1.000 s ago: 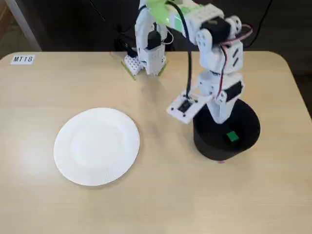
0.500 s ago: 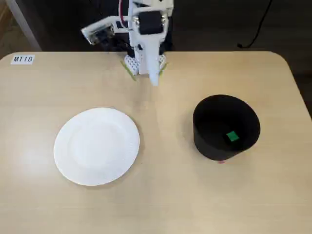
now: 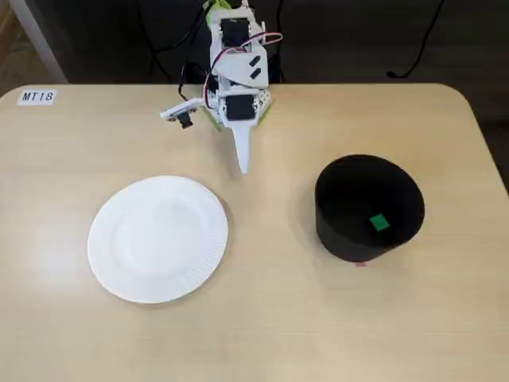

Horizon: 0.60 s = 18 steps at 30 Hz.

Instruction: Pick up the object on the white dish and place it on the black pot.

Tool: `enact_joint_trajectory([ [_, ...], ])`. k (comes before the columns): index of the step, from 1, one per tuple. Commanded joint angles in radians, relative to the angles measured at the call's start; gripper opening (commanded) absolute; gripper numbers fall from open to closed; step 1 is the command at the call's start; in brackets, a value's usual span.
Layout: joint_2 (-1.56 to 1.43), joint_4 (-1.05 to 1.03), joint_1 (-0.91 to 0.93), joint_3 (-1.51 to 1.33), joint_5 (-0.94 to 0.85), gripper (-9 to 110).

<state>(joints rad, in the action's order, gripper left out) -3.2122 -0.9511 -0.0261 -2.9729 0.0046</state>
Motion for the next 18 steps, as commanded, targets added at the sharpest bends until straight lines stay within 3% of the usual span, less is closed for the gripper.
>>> enact_joint_trajectory([
  [1, -0.118, -0.005, 0.002, -0.017, -0.014, 0],
  [18, -0.118, -0.009, -0.002, -0.124, -0.037, 0],
])
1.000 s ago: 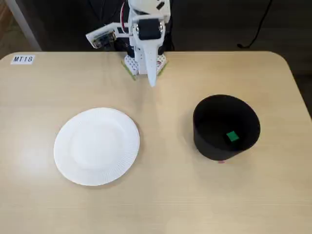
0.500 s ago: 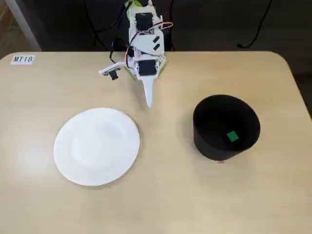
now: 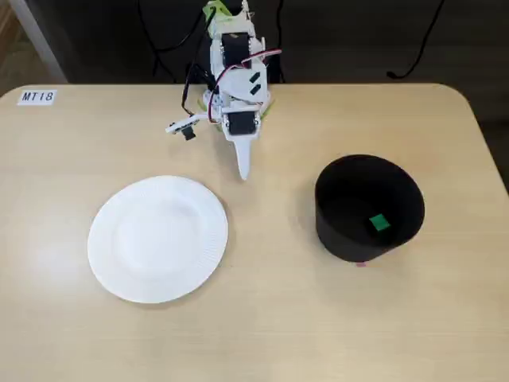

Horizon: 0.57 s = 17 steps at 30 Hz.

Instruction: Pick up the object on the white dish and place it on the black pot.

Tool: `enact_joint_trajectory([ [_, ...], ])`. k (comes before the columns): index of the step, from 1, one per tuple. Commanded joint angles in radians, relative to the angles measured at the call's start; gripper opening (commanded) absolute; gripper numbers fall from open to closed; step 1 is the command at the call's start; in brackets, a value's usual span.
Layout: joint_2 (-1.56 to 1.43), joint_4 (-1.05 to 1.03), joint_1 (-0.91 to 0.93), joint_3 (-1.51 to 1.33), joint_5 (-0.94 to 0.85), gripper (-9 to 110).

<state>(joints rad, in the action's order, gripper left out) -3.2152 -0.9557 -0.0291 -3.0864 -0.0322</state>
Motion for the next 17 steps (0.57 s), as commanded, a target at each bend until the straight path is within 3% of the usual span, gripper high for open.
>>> enact_joint_trajectory([
  [1, -0.115, -0.005, 0.002, -0.011, 0.000, 0],
  [17, -0.115, 0.026, 0.003, -0.020, 0.006, 0],
])
